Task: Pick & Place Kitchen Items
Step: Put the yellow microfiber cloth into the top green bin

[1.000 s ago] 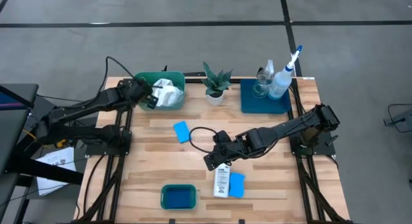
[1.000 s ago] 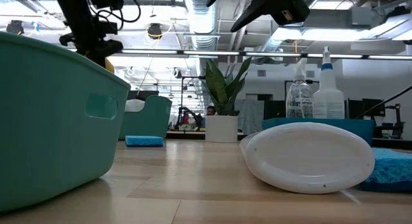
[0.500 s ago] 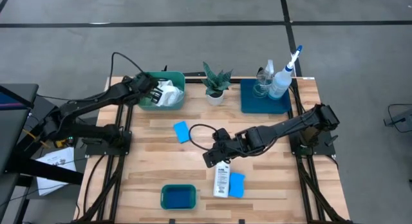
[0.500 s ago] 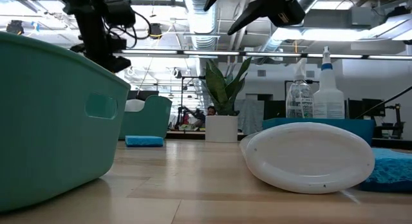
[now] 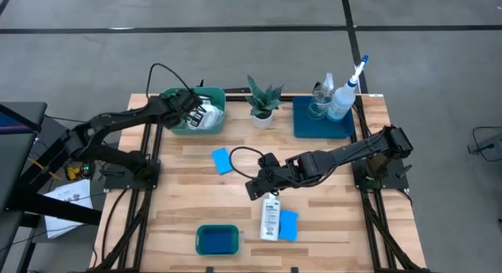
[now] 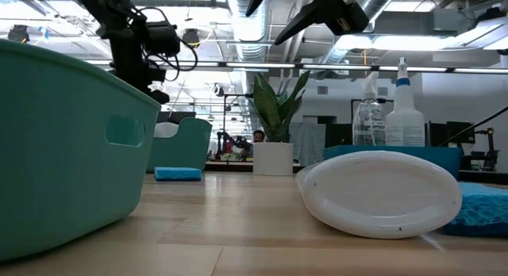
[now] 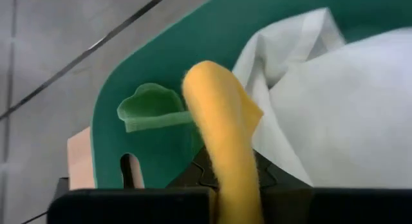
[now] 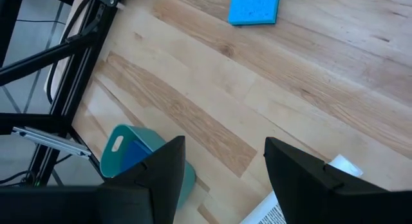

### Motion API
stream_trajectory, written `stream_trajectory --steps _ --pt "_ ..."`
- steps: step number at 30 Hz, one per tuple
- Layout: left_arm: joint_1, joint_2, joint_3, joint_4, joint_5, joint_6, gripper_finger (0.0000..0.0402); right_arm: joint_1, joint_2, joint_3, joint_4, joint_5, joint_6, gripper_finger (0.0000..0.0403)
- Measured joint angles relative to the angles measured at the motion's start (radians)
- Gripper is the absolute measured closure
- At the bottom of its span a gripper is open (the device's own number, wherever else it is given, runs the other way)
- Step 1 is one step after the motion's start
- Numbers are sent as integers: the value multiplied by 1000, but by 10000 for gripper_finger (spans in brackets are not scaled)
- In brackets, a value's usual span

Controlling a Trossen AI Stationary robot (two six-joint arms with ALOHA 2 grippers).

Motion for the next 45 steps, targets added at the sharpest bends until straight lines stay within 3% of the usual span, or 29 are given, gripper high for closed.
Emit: stream_trajectory --steps 5,20,31,45 --pt "0 44 0 23 -44 0 396 0 0 0 0 9 0 198" --pt "18 93 -2 46 -43 1 396 0 0 0 0 12 0 198" --pt "42 93 -89 86 -17 1 395 0 0 0 0 13 -11 198" --pt "43 93 -108 153 0 0 351 -13 0 0 1 12 -11 198"
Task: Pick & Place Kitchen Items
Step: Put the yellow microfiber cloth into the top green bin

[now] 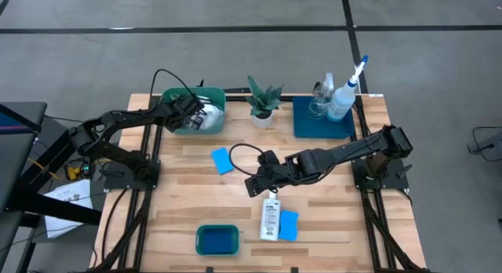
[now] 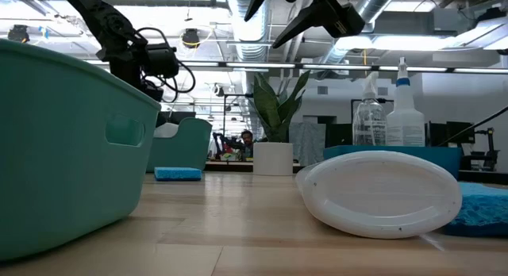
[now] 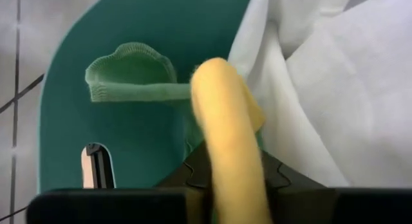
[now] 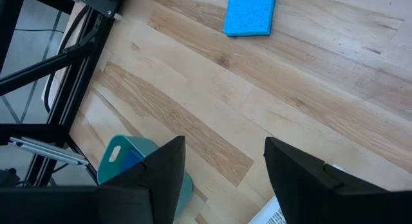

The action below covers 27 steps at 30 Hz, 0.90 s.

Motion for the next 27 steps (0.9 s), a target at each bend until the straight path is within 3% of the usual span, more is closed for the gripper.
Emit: stream_trajectory --steps 15,27 --pt "0 0 0 42 0 0 293 0 0 0 11 -1 0 198" --pt "0 0 0 64 38 0 222 0 0 0 23 0 0 198"
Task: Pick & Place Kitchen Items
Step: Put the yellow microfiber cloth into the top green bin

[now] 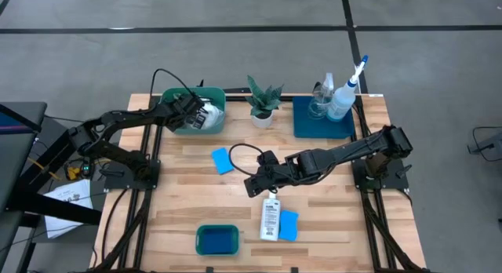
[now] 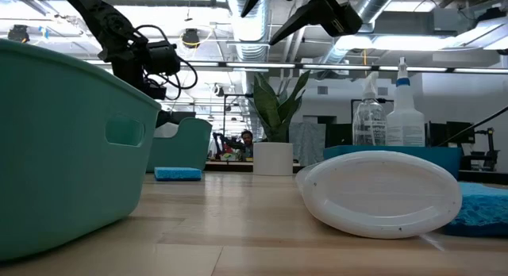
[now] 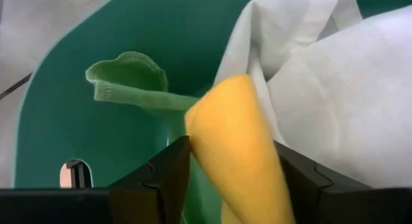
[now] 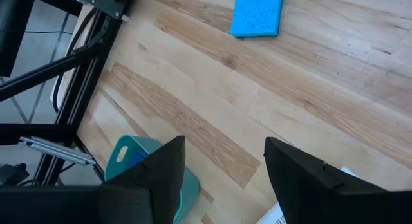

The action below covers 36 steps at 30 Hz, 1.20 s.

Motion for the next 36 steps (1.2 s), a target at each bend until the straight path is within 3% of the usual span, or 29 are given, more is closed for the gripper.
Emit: stream_trajectory --steps 15,29,36 --pt "0 -16 0 17 1 -27 180 -5 0 0 2 0 0 198" --pt "42 -211 0 72 1 -24 181 -19 0 0 17 -1 -24 198" --pt "78 -269 0 71 76 -23 180 -26 0 0 22 0 -34 198"
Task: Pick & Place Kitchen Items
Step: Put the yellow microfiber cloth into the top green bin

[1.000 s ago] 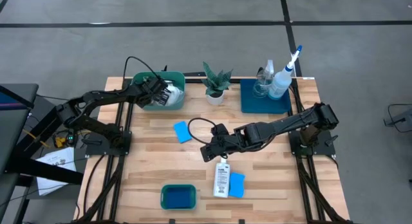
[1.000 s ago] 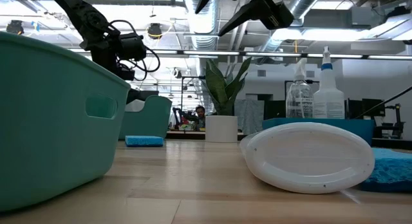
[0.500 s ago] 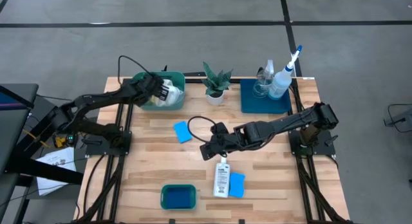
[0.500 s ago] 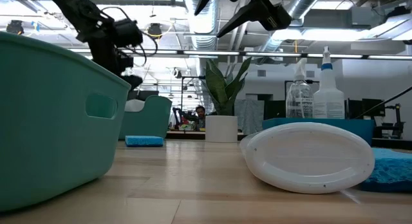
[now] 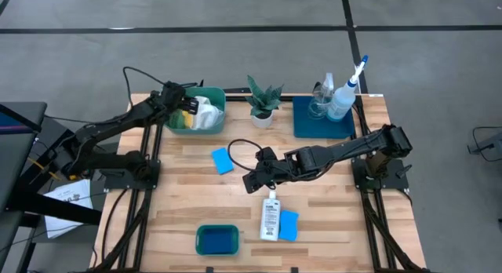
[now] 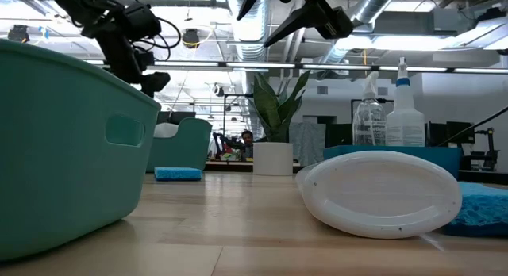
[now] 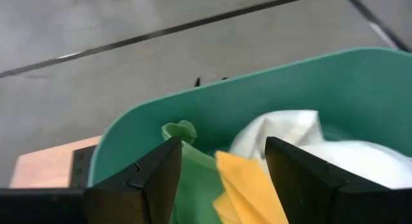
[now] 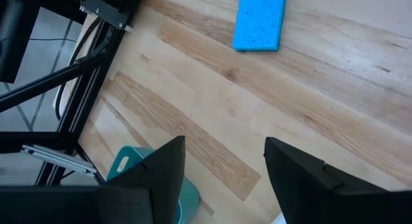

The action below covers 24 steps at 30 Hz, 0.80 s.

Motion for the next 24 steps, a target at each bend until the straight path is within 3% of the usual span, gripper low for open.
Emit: stream_trajectory --steps 5,10,20,24 --pt "10 -11 0 -38 52 -3 184 0 0 0 0 0 0 198" --pt "10 28 0 -115 -7 -79 198 1 0 0 0 0 0 198" --pt "10 166 0 -103 -15 -90 210 3 0 0 0 -8 4 198" --pt "10 213 0 -77 41 -130 211 3 0 0 0 -12 0 198"
